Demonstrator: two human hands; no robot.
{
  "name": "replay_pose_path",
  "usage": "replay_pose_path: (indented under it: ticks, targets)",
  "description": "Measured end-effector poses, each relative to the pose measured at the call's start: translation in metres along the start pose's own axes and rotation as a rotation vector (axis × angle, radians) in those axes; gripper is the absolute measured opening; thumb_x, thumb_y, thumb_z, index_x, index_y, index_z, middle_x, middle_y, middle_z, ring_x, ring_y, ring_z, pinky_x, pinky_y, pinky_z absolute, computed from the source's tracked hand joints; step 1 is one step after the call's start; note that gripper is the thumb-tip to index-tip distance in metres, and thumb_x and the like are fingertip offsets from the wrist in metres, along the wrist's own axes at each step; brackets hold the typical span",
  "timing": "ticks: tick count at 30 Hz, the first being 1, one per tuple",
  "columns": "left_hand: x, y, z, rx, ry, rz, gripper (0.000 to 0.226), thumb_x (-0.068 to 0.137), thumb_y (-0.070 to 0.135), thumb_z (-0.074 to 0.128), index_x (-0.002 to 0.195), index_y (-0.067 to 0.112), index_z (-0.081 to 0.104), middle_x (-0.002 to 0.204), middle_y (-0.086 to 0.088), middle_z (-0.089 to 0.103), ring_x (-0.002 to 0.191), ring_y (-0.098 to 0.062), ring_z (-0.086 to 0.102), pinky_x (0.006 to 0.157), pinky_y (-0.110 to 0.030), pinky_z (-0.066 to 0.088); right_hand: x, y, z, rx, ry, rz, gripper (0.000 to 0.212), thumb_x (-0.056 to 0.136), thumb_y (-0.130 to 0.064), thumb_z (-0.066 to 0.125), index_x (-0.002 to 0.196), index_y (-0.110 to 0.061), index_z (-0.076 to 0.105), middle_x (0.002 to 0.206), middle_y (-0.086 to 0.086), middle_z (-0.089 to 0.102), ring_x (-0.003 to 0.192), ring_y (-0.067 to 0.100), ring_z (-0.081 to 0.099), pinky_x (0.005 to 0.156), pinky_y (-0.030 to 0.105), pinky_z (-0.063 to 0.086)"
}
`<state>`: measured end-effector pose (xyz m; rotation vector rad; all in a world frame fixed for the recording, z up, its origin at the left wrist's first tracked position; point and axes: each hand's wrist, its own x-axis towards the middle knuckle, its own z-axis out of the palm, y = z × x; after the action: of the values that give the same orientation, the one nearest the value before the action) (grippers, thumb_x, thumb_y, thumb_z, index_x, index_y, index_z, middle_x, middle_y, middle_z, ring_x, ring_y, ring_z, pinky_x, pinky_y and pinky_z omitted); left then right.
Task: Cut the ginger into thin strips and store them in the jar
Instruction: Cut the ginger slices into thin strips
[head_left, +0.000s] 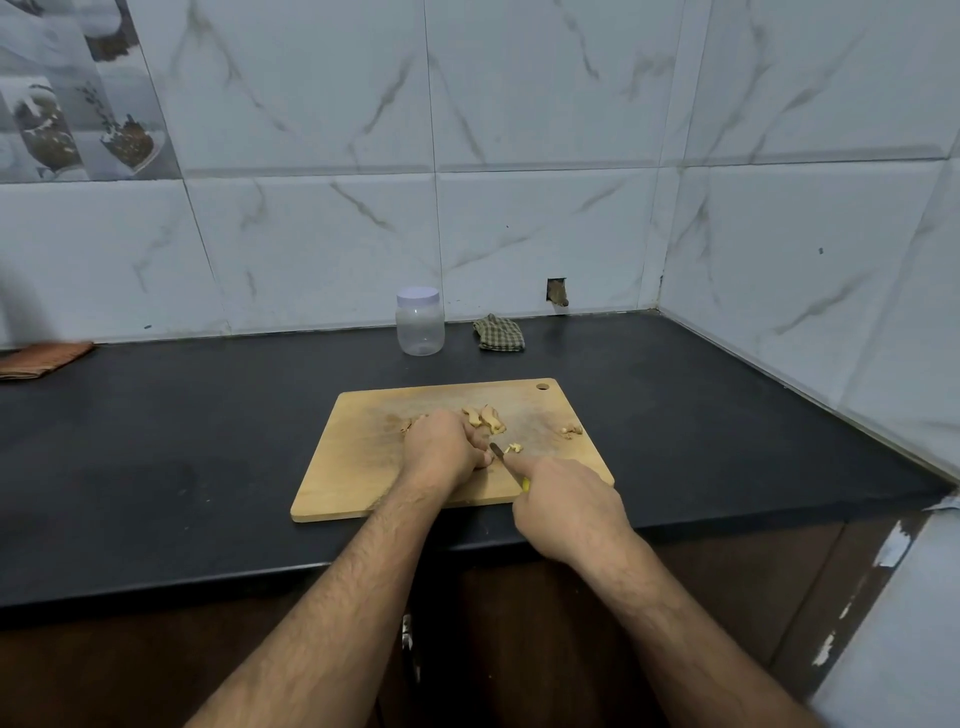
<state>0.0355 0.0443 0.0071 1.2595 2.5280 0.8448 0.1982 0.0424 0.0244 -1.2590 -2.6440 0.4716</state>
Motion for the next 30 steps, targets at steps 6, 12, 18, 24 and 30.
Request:
replay_pose_path:
  ticks: [6,12,18,24,30]
  targets:
    - [-0.0008,0.0008,-0.0012,0.004,0.010,-0.002,0.008,0.079,0.024,0.079,0.087,0.025,0.078,0.100,0.011,0.074,0.099,-0.006,0.061,0.087,-0.025,0.047,0.0022,0.0011,-0.0010,0.007,-0.009,-0.004,0.062,0.093,-0.013,0.046,0.148,-0.042,0.039,0.136,-0.007,0.057,0.118,0.017,0.054,0.075,0.028,0.040]
    - [-0.0012,0.0008,-0.0002,0.004,0.011,-0.012,0.005,0.079,0.023,0.079,0.084,0.024,0.078,0.098,0.012,0.073,0.099,-0.007,0.061,0.086,-0.025,0.047,0.0034,0.0009,-0.0003,0.011,0.009,-0.010,0.062,0.093,-0.015,0.045,0.148,-0.043,0.040,0.135,-0.008,0.058,0.117,0.017,0.054,0.074,0.029,0.040]
    - [-0.0024,0.0035,-0.0009,0.026,0.008,-0.025,0.006,0.080,0.026,0.078,0.086,0.024,0.077,0.095,0.011,0.073,0.098,-0.008,0.063,0.085,-0.027,0.050,0.0029,0.0000,0.0005,0.013,0.014,-0.029,0.062,0.092,-0.015,0.044,0.147,-0.043,0.040,0.136,-0.010,0.057,0.118,0.017,0.054,0.075,0.029,0.039]
    - [-0.0023,0.0044,-0.0010,0.024,0.005,-0.032,0.005,0.079,0.024,0.079,0.084,0.023,0.077,0.094,0.010,0.073,0.096,-0.010,0.063,0.081,-0.025,0.048,0.0069,-0.0006,0.0017,0.027,-0.015,-0.024,0.061,0.093,-0.014,0.044,0.148,-0.041,0.040,0.141,-0.006,0.054,0.121,0.017,0.052,0.079,0.031,0.044]
    - [-0.0036,0.0063,-0.0038,-0.001,-0.001,-0.044,0.003,0.080,0.021,0.078,0.083,0.022,0.078,0.090,0.011,0.073,0.094,-0.008,0.062,0.081,-0.024,0.048,0.0056,-0.0010,0.0047,0.021,-0.015,-0.032,0.061,0.095,-0.011,0.045,0.147,-0.042,0.040,0.137,-0.003,0.056,0.119,0.019,0.054,0.083,0.032,0.046]
